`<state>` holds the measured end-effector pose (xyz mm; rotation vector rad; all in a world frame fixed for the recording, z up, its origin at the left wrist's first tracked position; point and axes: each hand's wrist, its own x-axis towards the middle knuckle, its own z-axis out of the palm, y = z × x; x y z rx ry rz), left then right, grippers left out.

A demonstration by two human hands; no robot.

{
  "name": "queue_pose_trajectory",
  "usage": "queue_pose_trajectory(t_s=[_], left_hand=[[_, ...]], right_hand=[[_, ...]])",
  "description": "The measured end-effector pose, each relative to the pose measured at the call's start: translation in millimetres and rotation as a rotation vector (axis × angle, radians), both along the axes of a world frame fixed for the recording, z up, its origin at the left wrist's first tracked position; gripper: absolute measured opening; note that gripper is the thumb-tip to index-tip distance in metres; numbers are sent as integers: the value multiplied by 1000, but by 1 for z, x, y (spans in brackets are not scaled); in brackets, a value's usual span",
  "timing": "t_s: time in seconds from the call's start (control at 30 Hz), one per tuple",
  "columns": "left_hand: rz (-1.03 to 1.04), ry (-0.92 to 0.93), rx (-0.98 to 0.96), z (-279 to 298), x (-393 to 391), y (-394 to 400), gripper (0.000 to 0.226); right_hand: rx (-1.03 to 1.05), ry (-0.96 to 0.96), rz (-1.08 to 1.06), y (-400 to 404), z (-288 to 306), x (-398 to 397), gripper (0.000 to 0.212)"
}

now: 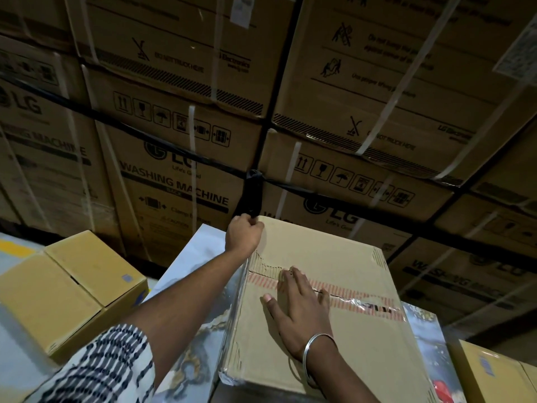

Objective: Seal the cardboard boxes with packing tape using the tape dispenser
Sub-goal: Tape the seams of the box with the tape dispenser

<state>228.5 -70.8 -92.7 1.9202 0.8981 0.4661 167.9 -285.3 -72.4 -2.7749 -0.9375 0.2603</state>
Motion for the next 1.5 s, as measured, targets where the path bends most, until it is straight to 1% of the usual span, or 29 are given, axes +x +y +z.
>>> queue_pose_trajectory(t_s=[0.07, 0.13, 0.2, 0.3, 0.37, 0.43, 0.53, 0.57, 0.63, 0.73, 0.83, 0.93, 0.97, 1.1, 1.23, 1.3, 1.37, 1.5], left_hand=[[-6, -24, 10, 0, 2, 2, 50], [-38, -28, 37, 1, 5, 3, 44], [-19, -49, 37, 0, 5, 2, 38], [36, -105, -72, -4, 2, 3, 32], [22, -105, -91, -5, 5, 8, 28], [-11, -72, -38, 2, 8, 12, 27], [-139, -27, 63, 10, 15, 17, 51], [-221, -5, 119, 12, 17, 16, 51], [-345, 32, 225, 10, 17, 16, 41], [-328, 9, 240, 9, 7, 25, 34], [-316, 10, 279, 4, -22, 43, 35], [-259, 2, 293, 0, -70, 59, 53], [-233, -2, 293, -2, -88, 62, 51], [-111, -62, 279, -12, -156, 65, 33], [29, -119, 151, -18, -213, 40, 30], [91, -139, 130, -15, -237, 18, 31], [115, -160, 165, -13, -259, -7, 32], [94, -164, 238, -6, -292, -46, 38]], right_hand=[[7, 2, -5, -1, 0, 0, 74], [13, -1, -8, -1, 0, -1, 73], [28, 1, -12, -1, 0, -1, 72], [73, 13, -17, -1, 0, 0, 75], [97, 14, -10, -1, -2, 1, 80], [102, 16, 0, -1, -4, 3, 80], [122, 30, 17, 0, -3, 3, 74], [134, 46, 20, -1, -2, 4, 71], [170, 69, 25, -2, 0, 4, 67], [228, 73, 46, -3, 3, 3, 67], [258, 115, 138, -2, 4, 4, 70], [293, 131, 220, -2, 0, 10, 73], [297, 117, 231, -1, -1, 12, 72], [250, 3, 328, -1, -3, 25, 63], [182, -119, 404, -6, -1, 42, 58], [160, -200, 425, -9, 2, 49, 59], [114, -257, 416, -12, 7, 54, 63], [-41, -308, 324, -18, 13, 62, 79]])
